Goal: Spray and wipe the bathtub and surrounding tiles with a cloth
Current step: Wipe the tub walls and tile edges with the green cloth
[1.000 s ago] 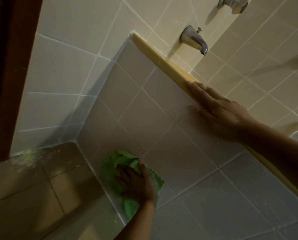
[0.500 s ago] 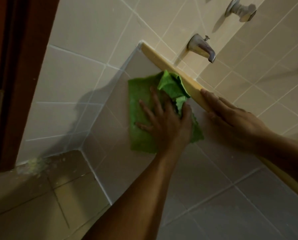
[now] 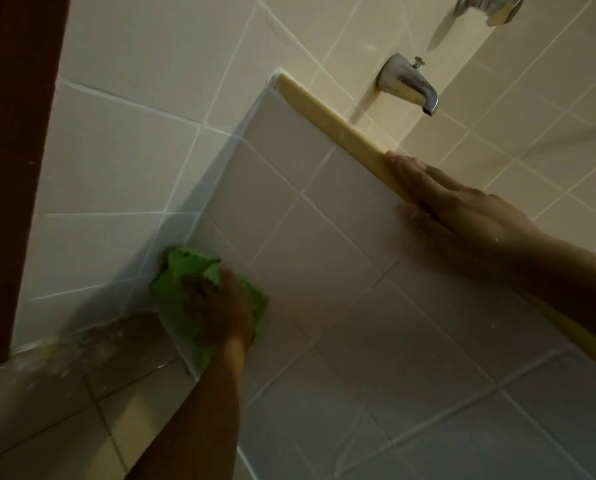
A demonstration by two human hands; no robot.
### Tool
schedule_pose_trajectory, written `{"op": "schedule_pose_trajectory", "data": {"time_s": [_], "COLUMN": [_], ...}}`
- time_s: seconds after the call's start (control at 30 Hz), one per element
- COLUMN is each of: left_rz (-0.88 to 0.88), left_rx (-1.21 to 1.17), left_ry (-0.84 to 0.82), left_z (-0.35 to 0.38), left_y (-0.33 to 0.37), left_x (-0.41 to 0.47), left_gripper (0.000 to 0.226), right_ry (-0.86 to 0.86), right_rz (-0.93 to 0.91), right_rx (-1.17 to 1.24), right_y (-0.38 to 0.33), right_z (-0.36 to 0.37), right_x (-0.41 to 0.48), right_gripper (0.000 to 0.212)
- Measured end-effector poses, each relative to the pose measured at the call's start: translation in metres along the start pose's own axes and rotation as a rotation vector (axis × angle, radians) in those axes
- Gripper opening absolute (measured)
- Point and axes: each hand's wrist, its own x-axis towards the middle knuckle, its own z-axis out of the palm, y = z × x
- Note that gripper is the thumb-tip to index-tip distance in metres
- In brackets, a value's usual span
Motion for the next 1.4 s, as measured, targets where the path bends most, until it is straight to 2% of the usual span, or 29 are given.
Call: {"op": "schedule_pose_trajectory", "data": {"time_s": [0.13,0.2,0.37,0.47,0.6,0.67,0.77,0.87,1.07,1.27,1.4], "left_rz": [-0.073,-0.116,-0.146,-0.044,0.249,0.410,0.644,0.767,0.657,0.750,0.754], "left_rx": [0.046,0.061,-0.029,-0.021,0.013,0.062,0.076,0.080,-0.089,-0.221,-0.152], "left_ry": [0.029,0.062,0.032,0.007,-0.038,-0.047,-0.065,-0.105,-0.158,-0.176,-0.303], "left_z": [-0.004,-0.001,0.006,0.013,0.022,0.029,0.039,0.042,0.038,0.028,0.033], "left_y": [-0.068,-0.075,-0.054,-0.033,0.018,0.043,0.065,0.077,0.115,0.121,0.131], "left_x": [-0.010,-0.022,-0.065,-0.098,-0.136,-0.155,-0.193,-0.235,-0.296,-0.325,-0.357], "left_gripper": [0.098,0.085,0.071,0.090,0.122,0.115,0.087,0.077,0.063,0.055,0.046], "right_ry": [0.005,0.008,0.011,0.016,-0.005,-0.037,-0.066,-0.095,-0.072,-0.040,-0.019], "right_rz": [-0.037,-0.037,-0.032,-0.036,0.066,0.119,0.175,0.225,0.350,0.412,0.429], "right_rx": [-0.005,-0.033,-0.065,-0.041,0.018,0.041,0.063,0.090,0.163,0.138,0.121], "right_y": [0.002,0.002,0.000,-0.001,0.001,0.007,0.023,0.038,0.069,0.081,0.093], "right_z": [0.002,0.002,0.004,0.003,0.001,0.001,0.001,0.002,0.009,0.014,0.020], "right_x": [0.004,0.005,0.006,0.001,-0.025,-0.052,-0.106,-0.158,-0.230,-0.290,-0.316], "right_gripper": [0.066,0.065,0.064,0.064,0.066,0.065,0.061,0.059,0.055,0.054,0.052]}}
